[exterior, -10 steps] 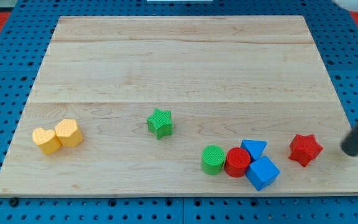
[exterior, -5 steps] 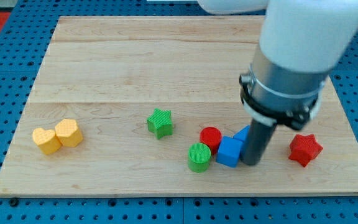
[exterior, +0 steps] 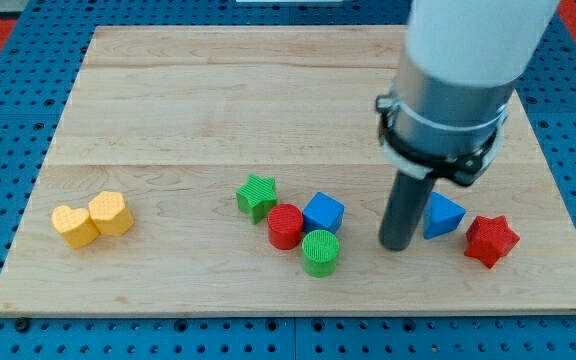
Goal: Separate the blue blocks
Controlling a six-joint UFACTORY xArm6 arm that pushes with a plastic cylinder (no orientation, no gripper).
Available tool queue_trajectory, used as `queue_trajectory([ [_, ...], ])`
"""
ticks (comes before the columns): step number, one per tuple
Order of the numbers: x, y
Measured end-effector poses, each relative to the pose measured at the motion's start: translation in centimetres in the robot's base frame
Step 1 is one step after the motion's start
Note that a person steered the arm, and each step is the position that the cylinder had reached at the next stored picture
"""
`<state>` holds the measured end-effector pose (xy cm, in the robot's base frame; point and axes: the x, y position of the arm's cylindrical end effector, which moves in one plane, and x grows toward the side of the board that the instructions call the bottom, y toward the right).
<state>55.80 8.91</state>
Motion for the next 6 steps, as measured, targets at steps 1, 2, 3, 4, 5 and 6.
queue_trajectory([
  [1,-0.1,-5.2],
  [2,-5.4,-6.4],
  [3,-7.7,-5.0],
  [4,-5.2,3.0],
  [5,-0.5,2.6],
  [6,1.2,6.2],
])
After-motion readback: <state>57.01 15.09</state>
